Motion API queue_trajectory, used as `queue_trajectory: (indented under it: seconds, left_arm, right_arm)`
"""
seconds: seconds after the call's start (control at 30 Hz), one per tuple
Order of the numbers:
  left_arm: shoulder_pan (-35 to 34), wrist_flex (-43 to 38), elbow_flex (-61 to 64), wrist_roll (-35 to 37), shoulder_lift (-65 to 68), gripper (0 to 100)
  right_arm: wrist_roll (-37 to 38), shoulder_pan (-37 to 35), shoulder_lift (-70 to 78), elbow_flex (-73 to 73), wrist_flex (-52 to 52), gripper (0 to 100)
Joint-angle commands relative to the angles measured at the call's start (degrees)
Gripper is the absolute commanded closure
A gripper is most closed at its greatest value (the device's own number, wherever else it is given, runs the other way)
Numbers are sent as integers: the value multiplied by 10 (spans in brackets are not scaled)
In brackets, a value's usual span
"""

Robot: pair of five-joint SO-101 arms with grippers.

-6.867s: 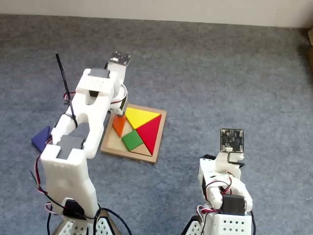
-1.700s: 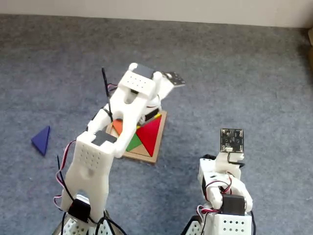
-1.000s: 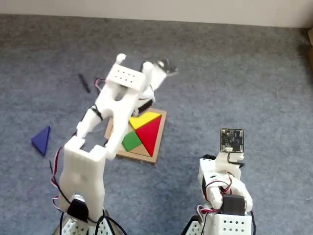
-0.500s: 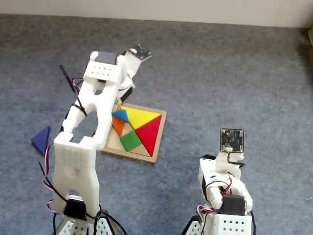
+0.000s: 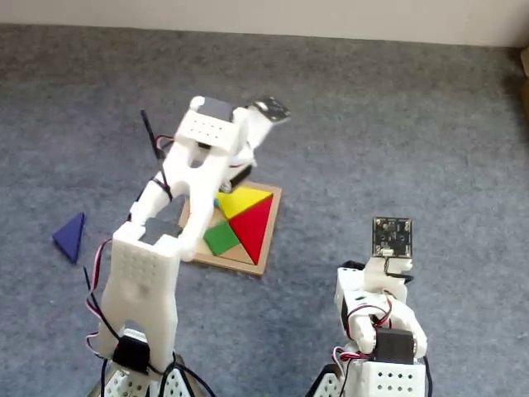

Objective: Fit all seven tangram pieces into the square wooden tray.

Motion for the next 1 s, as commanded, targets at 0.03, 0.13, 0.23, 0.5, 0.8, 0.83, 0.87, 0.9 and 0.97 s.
queue_trajectory:
  seconds: [0.03,0.13,0.23,0.5,0.8,0.83,0.87,0.9,0.97]
  left_arm:
    - [27,19,-6,4,-13,994]
    - [14,18,-19,4,-22,994]
    - [-13,13,-26,4,-31,994]
    - [-87,-8,-15,2,-30,994]
    - [-79,-58,37,1,-29,994]
    - [-73,-68,54,1,-29,994]
    - [-65,-76,69,-4,-29,994]
    - [-57,-79,82,-15,-29,994]
    - [-37,-82,103,-25,-31,994]
  right_arm:
    - [3,7,-3,58,-6,980]
    - [3,7,-3,58,-6,980]
    - [3,7,-3,58,-6,980]
    - [3,7,-3,58,-6,980]
    - [3,7,-3,58,-6,980]
    - [3,7,-3,58,-6,980]
    - [3,7,-3,58,-6,980]
    - [3,7,-3,58,-6,980]
    - [3,7,-3,58,-6,980]
